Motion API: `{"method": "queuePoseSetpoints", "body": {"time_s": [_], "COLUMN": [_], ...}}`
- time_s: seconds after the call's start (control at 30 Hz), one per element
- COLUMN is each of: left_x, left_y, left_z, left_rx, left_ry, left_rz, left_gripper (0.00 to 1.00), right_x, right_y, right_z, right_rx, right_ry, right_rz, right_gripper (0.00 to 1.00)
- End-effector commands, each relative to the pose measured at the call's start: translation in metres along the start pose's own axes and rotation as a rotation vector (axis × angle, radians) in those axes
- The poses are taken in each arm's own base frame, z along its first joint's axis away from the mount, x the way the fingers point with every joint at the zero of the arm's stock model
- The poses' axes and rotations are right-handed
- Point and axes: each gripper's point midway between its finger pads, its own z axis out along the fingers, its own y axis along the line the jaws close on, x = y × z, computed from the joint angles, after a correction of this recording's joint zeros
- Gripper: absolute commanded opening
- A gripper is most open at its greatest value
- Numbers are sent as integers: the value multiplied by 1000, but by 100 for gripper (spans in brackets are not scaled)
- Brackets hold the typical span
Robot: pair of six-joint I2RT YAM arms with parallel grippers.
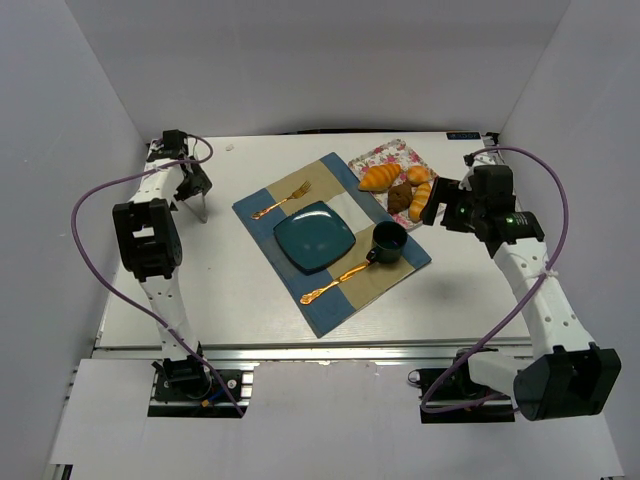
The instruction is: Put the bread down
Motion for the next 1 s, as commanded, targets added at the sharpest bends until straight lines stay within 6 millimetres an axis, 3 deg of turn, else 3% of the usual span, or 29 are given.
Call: {"method": "queuePoseSetpoints", "body": {"time_s": [0.0, 0.6, 0.8, 0.9, 0.97], "left_x": [-26, -23, -16, -13, -13], "left_y": [-9, -24, -17, -16, -14], "left_z": [-26, 22, 37, 43, 47], "left_rx": [74, 108, 77, 73, 72], "left_ry": [-84, -43, -25, -12, -11], "left_rz": [-11, -12, -3, -1, -2], "left_gripper": [98, 98, 98, 95, 88], "right_x": [-13, -15, -14, -13, -12], "right_y": [8, 8, 7, 6, 7], "right_z": [3, 18, 20, 21, 22], "right_rx": [-37, -33, -29, -25, -27], "right_ry": [-41, -20, -15, -12, -7], "right_rz": [4, 17, 24, 33, 38], "right_gripper": [89, 89, 89, 89, 89]}}
